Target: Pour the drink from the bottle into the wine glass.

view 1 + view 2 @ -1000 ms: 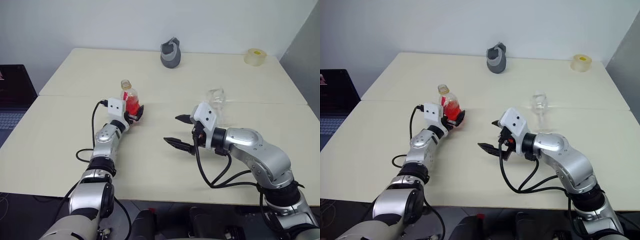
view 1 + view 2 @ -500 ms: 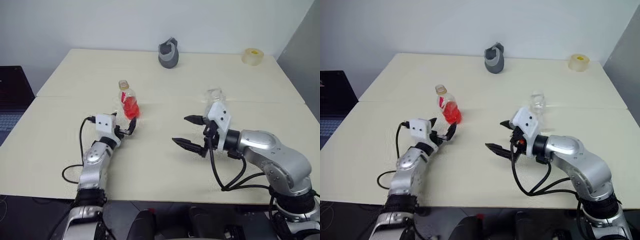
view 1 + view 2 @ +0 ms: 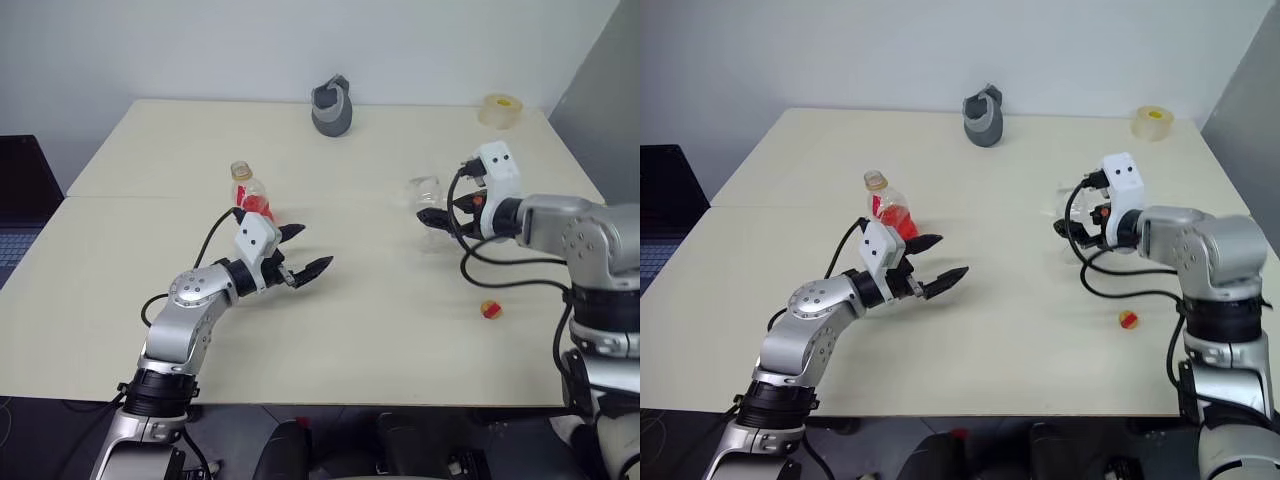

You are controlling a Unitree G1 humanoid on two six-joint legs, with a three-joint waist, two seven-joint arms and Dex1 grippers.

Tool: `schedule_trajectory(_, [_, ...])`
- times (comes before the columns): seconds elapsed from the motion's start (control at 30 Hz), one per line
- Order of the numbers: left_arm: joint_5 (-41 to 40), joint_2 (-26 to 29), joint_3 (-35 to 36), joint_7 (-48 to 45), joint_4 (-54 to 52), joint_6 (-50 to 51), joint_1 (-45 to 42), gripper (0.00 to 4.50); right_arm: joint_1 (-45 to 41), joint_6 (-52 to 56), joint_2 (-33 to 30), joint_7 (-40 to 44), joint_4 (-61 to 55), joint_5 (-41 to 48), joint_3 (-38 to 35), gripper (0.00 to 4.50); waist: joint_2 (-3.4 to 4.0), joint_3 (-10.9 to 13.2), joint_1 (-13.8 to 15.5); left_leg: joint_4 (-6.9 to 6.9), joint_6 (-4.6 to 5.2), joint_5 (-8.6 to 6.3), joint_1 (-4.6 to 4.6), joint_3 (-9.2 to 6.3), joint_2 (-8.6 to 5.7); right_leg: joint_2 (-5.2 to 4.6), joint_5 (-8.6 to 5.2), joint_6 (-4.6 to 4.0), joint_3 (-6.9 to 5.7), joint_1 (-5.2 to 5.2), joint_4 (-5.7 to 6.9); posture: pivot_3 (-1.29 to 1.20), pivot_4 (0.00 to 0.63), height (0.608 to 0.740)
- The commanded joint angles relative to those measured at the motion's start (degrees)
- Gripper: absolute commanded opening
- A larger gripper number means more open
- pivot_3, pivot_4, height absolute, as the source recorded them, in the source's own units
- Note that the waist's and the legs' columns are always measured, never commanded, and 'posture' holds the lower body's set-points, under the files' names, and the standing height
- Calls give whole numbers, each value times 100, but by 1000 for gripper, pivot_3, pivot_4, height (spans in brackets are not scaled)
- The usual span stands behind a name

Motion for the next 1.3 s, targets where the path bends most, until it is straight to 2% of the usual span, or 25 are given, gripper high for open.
schedule_trajectory(0.03, [-115, 86, -71, -426, 53, -80, -204, 4481, -625, -455, -31, 246, 1087, -370, 314, 4500, 0, 0, 6, 4, 0, 0, -14, 10, 1, 0, 0, 0, 1, -17, 4, 0, 150, 740])
schedule_trajectory(0.23, [-2, -30, -223, -568, 183, -156, -461, 4481, -1534, -1460, 134, 807, 3332, -1198, 1118, 4500, 0, 0, 9, 7, 0, 0, -18, 52, 0, -4, 3, -1, 10, -31, 9, 0, 150, 740])
schedule_trajectory(0.37, [64, -108, -308, -611, 282, -256, -537, 4481, -2151, -2226, 354, 1148, 4864, -1762, 1430, 4500, 0, 1, 7, 10, 1, 0, -14, 64, 1, -4, 5, -1, 14, -33, 18, 0, 150, 740])
schedule_trajectory(0.5, [120, -146, -352, -637, 390, -379, -548, 4481, -2560, -2762, 592, 1419, 5915, -2204, 1573, 4500, 0, 1, 7, 9, 1, 0, -15, 71, 4, -3, 5, -1, 17, -45, 31, 0, 150, 740])
schedule_trajectory(0.6, [211, -168, -388, -695, 568, -588, -535, 4500, -2710, -3088, 793, 1560, 6391, -2535, 1676, 3931, 1, 1, 3, 9, 0, 0, -14, 75, 5, -3, 5, -2, 19, -50, 41, 0, 150, 740])
schedule_trajectory(0.9, [363, -254, -471, -817, 835, -886, -569, 4500, -2942, -3661, 1085, 1980, 6906, -3250, 1820, 737, 1, 0, 5, 10, 0, 0, -13, 71, 6, -3, 5, -2, 21, -55, 50, 0, 150, 740])
schedule_trajectory(0.97, [378, -261, -477, -831, 872, -907, -590, 4500, -2987, -3772, 1084, 2043, 6927, -3365, 1804, 180, 1, 0, 5, 11, -1, 0, -13, 70, 5, -3, 5, -2, 20, -55, 52, 0, 150, 740])
schedule_trajectory(1.17, [394, -219, -449, -818, 836, -866, -561, 4500, -3094, -3819, 986, 2240, 6761, -3411, 1570, 155, 2, 1, 6, 12, -1, 0, -14, 68, 6, -4, 5, -2, 25, -60, 57, 0, 150, 740])
schedule_trajectory(1.3, [314, -187, -323, -692, 691, -719, -441, 4500, -2714, -3312, 854, 2242, 5726, -2868, 922, 155, 8, 5, 8, 12, -1, 0, -16, 66, 6, -4, 5, -2, 30, -66, 63, 0, 150, 740])
